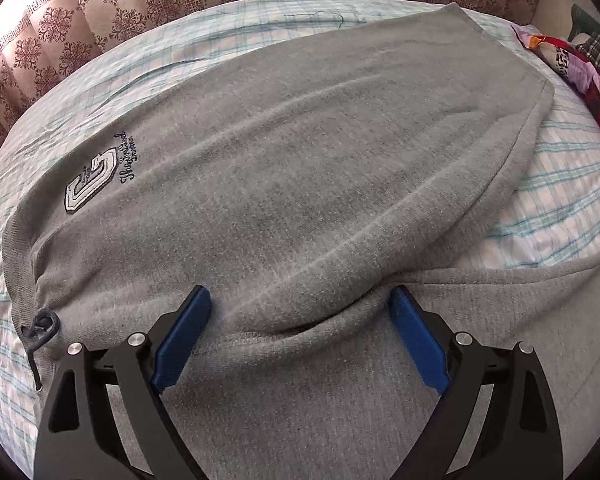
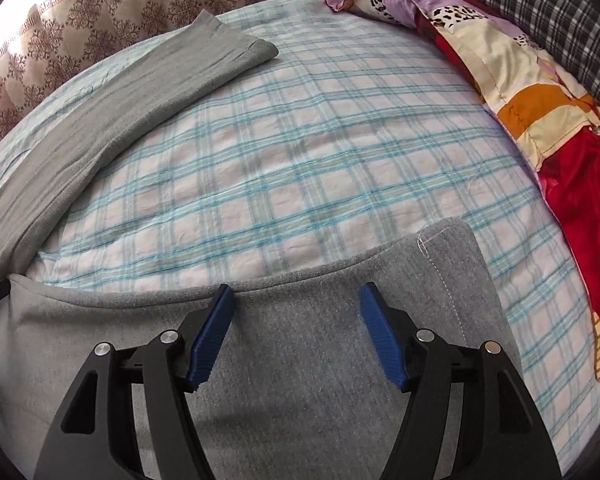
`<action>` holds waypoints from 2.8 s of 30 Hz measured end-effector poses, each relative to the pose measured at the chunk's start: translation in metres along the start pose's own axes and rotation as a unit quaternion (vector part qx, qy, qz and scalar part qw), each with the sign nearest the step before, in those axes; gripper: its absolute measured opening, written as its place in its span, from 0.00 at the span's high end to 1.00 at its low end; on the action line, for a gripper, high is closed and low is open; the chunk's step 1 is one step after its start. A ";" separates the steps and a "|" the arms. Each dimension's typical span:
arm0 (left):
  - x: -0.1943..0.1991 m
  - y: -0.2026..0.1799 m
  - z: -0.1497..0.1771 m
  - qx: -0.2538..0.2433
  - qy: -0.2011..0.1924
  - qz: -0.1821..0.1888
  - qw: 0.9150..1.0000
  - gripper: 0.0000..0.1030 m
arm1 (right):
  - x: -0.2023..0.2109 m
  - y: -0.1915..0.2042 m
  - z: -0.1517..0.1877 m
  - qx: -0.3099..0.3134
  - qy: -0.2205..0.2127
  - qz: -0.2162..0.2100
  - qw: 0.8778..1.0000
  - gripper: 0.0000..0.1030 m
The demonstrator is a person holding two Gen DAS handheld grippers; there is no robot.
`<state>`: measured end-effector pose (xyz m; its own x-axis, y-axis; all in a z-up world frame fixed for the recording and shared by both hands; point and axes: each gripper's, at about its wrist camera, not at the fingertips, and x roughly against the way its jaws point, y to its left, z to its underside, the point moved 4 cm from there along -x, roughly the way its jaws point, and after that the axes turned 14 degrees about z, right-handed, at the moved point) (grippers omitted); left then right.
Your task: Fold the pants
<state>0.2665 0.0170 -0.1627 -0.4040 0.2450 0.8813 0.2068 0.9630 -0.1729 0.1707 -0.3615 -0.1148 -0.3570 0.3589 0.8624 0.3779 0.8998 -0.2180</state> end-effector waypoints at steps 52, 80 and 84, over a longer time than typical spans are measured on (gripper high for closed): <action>0.104 0.038 0.088 0.000 -0.051 0.070 0.996 0.10 | 0.122 0.008 0.073 0.104 -0.048 -0.019 0.993 0.36; 0.040 0.252 -0.060 0.041 -0.040 0.011 0.998 0.25 | 0.096 0.225 0.019 0.200 -0.038 -0.139 0.969 0.36; 0.026 0.255 -0.064 0.026 -0.021 0.019 0.999 0.45 | 0.090 0.233 0.014 0.203 -0.034 -0.140 0.969 0.36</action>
<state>0.3661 0.2619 -0.1559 -0.4338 0.2843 0.8550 0.1764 0.9574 -0.2288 0.2149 -0.1161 -0.0946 -0.4568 0.0900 0.8850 -0.1034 0.9828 -0.1533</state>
